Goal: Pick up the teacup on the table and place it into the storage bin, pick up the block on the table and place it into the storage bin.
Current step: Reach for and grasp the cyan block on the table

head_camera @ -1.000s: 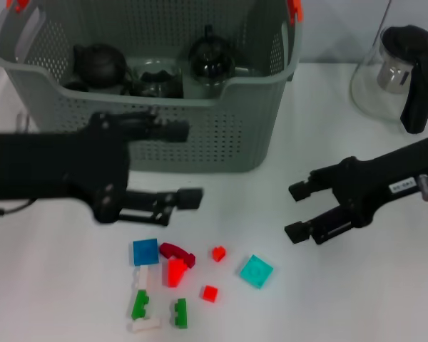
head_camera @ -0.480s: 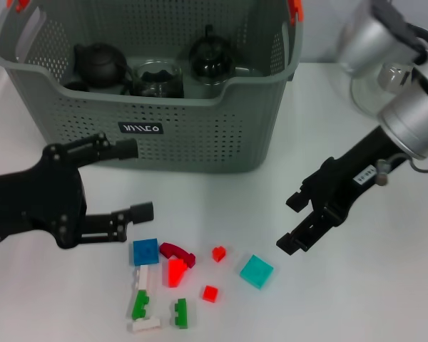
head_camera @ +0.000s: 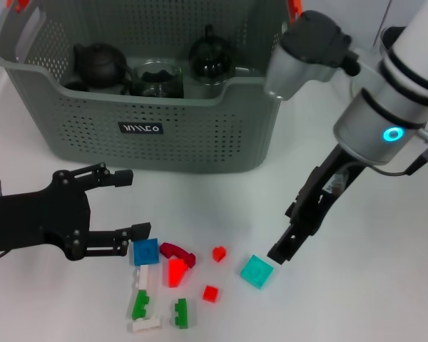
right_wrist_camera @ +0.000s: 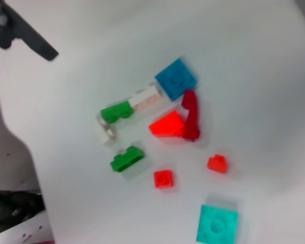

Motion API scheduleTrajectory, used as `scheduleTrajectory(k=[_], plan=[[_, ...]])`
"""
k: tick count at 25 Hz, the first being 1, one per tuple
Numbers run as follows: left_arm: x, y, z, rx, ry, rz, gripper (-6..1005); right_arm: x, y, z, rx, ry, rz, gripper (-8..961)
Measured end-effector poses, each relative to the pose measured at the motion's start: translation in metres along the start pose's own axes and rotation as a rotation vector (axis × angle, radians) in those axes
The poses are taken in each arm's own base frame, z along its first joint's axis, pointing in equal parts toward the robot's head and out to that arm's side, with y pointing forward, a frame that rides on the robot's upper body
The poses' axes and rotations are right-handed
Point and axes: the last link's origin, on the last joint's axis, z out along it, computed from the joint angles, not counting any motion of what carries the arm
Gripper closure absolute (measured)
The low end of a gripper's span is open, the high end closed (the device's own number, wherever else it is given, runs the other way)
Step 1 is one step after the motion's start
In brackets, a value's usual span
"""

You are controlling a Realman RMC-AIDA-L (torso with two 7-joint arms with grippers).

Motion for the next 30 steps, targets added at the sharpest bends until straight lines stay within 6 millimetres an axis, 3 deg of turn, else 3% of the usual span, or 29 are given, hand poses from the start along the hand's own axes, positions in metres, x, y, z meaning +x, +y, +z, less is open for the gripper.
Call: scheduleTrajectory(k=[7,16,30], plan=[[-0.014,-0.008,0.003,0.023,-0.130,-0.009,131,-0.012,0.007,0.014,0.032,0.014,0.006,7],[-0.012,-0.012,-0.005,0.003,-0.171,-0.028,133,-0.013,0.010,0.035,0.075,0.065,0.018,7],[-0.016,-0.011,-0.001,-0.006,-0.178,-0.048,136,-0.019,0.023,0.065,0.133,0.096,-0.037,6]])
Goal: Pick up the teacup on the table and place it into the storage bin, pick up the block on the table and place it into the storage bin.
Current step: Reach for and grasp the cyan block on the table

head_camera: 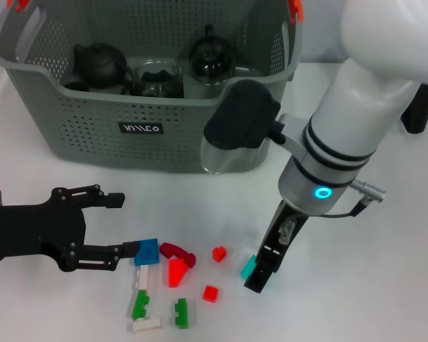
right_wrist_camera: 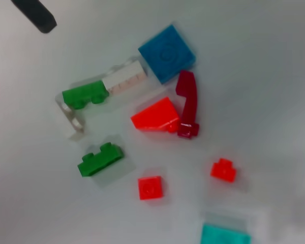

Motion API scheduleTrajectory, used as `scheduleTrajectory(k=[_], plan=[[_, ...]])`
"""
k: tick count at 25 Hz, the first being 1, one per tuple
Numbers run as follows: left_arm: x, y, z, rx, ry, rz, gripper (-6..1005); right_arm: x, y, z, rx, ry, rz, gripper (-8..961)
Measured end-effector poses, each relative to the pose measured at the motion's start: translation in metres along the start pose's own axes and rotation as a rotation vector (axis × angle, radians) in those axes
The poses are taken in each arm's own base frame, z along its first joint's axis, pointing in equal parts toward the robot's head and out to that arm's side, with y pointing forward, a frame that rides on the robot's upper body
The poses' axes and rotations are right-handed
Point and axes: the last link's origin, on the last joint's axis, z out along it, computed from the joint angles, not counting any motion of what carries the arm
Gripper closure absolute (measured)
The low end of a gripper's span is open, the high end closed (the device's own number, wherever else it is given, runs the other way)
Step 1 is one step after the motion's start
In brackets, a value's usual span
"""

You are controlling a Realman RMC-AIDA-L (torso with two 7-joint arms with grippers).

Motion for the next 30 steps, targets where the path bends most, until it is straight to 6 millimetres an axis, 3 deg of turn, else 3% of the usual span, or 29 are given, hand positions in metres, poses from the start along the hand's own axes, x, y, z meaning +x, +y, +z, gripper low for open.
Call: scheduleTrajectory(k=[9,25,28,30], plan=[[-0.002,-0.002,0.005,0.002,0.002,-0.012,138,-0.006,0.008,0.015,0.033,-0.020,-0.011,12],[-0.002,-0.005,0.009,0.001,0.003,-0.018,138,-0.002,0.005,0.021,0.048,-0.006,0.005,53],[-0.002,-0.006,0.010,0.004,0.002,-0.019,138,-0.002,0.004,0.022,0.047,-0.005,0.008,198],[-0.002,-0.007,0.010,0.008,0.001,-0.018,138,-0.001,0.004,0.023,0.048,-0.003,0.010,196]])
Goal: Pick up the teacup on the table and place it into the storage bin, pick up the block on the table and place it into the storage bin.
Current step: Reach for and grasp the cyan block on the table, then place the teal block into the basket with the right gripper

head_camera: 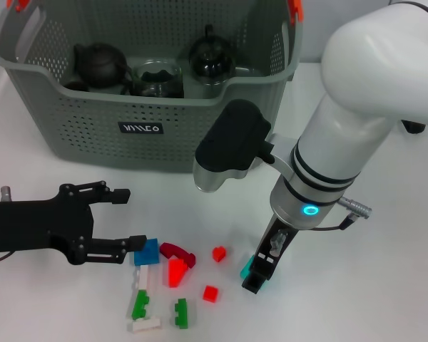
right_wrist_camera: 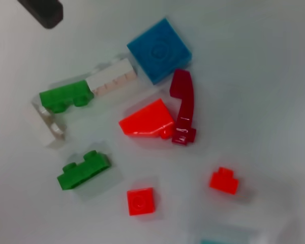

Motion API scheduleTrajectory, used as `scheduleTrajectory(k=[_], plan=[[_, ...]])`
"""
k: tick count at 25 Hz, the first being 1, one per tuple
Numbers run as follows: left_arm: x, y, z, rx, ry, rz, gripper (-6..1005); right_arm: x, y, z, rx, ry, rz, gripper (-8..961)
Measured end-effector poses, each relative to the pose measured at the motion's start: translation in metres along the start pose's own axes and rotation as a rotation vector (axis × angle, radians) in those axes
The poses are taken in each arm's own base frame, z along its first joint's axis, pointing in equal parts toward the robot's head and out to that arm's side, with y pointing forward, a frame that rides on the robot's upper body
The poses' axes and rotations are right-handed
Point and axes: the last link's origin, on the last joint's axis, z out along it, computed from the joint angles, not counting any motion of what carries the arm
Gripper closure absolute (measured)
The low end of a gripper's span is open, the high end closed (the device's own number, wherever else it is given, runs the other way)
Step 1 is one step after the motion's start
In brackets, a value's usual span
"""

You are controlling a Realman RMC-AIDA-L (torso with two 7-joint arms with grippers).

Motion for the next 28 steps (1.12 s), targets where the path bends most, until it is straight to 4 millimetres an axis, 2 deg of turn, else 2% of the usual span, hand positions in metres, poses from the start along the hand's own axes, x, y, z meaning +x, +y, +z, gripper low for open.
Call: scheduleTrajectory(k=[3,20,25,28], plan=[[0.000,0.000,0.000,0.002,-0.001,0.000,138,0.000,0.000,0.002,0.008,0.000,-0.006,193],[-0.003,0.000,0.002,0.005,0.001,-0.011,137,-0.001,0.003,0.001,0.010,0.002,-0.037,357],[-0.002,0.000,0.002,0.005,0.001,-0.011,137,-0.003,0.005,-0.004,0.009,-0.005,-0.051,530],[-0.002,0.001,0.002,0.001,0.002,-0.011,137,-0.006,0.006,-0.016,0.002,-0.033,-0.053,531]])
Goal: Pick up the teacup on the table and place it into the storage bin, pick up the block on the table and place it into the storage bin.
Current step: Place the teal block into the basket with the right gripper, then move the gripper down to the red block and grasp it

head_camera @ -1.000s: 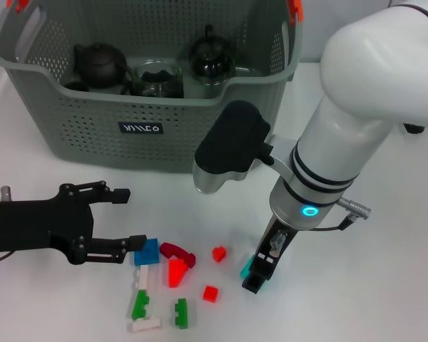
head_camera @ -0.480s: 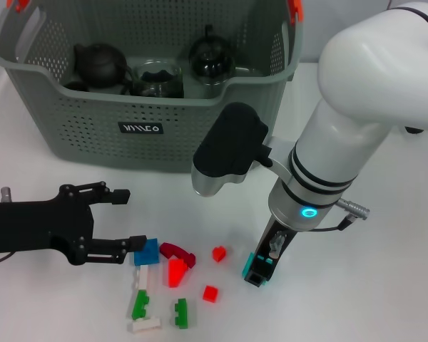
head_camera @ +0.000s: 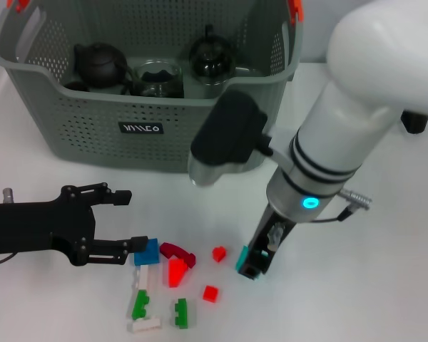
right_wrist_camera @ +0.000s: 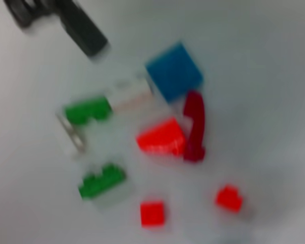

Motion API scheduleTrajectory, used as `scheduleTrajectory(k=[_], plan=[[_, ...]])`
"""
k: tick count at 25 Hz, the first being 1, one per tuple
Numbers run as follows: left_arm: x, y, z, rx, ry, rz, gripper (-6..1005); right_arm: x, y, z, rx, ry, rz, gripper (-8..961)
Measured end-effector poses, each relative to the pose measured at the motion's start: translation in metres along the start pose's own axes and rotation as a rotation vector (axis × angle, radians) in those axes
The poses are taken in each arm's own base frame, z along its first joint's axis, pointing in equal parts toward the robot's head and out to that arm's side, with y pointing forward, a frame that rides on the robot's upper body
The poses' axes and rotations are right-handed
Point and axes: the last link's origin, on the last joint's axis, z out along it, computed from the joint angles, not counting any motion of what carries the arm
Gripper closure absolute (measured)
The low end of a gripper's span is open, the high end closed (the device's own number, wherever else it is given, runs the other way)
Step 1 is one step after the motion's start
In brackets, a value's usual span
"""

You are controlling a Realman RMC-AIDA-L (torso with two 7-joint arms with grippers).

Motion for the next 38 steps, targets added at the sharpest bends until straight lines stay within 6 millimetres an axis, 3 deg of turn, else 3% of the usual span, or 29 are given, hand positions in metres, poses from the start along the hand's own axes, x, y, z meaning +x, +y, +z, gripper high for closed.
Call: scheduleTrajectory(k=[3,10,14,18,20,27,32,38], plan=[[-0.001,0.000,-0.001,-0.001,-0.002,-0.001,137,-0.007,-0.004,-0.032,-0.027,-0.081,0.007,532],[-0.003,0.001,-0.003,0.002,-0.004,-0.007,138,-0.031,-0.022,-0.131,-0.048,-0.388,-0.007,531],[-0.003,0.002,-0.003,0.001,-0.003,-0.007,137,-0.046,-0.036,-0.165,-0.007,-0.520,-0.040,530],[-0.002,0.001,-0.002,-0.001,-0.002,-0.004,138,-0.066,-0.054,-0.166,0.074,-0.597,-0.035,530],[-0.001,0.000,-0.002,-0.002,-0.001,-0.001,138,-0.077,-0.071,-0.148,0.131,-0.606,-0.004,530],[0.000,-0.001,-0.001,0.002,-0.002,0.000,137,-0.091,-0.092,-0.111,0.218,-0.560,0.049,532],[0.000,-0.001,0.000,0.001,-0.002,-0.002,138,-0.091,-0.099,-0.104,0.269,-0.585,0.072,501],[0.001,-0.002,-0.001,0.003,0.000,-0.001,137,-0.083,-0.095,-0.128,0.242,-0.689,0.076,237]])
